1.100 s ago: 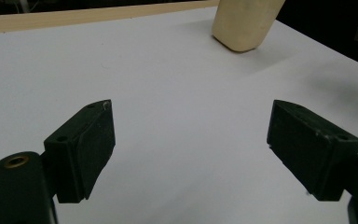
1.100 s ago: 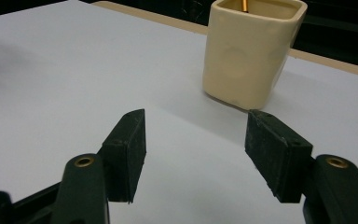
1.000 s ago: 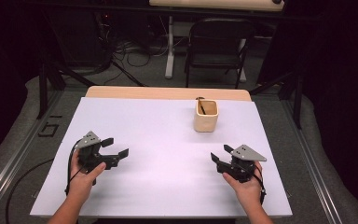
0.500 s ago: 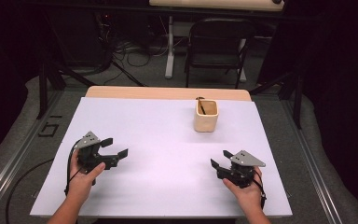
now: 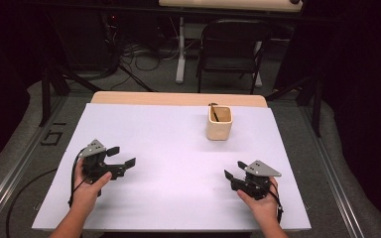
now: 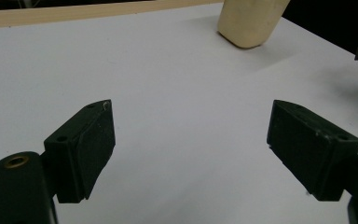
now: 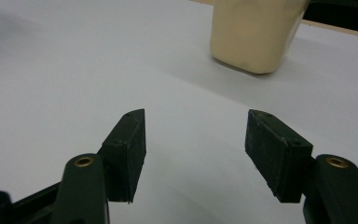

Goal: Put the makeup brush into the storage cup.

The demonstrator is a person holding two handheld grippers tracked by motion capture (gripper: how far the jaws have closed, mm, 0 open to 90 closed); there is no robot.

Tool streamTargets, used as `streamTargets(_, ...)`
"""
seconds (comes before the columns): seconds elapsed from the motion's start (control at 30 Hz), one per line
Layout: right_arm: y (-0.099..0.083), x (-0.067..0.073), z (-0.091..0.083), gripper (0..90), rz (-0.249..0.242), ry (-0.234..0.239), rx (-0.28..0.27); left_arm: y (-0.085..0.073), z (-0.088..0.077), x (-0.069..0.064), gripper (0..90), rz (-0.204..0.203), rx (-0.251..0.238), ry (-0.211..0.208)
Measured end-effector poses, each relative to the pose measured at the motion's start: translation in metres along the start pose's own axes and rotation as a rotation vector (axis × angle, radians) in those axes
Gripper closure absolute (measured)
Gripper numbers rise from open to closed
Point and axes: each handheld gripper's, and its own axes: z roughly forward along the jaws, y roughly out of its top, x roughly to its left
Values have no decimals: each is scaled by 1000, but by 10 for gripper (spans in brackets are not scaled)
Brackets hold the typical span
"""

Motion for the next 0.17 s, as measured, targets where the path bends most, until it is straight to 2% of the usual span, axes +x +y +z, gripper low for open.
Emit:
streamTargets(0.1, -1, -2, 0, 381, -1, -10, 30, 0, 0, 1, 156, -2, -3, 3)
streamTargets(0.17, -2, -3, 1, 378, 0, -15, 24, 0, 0, 2, 155, 0, 0, 4)
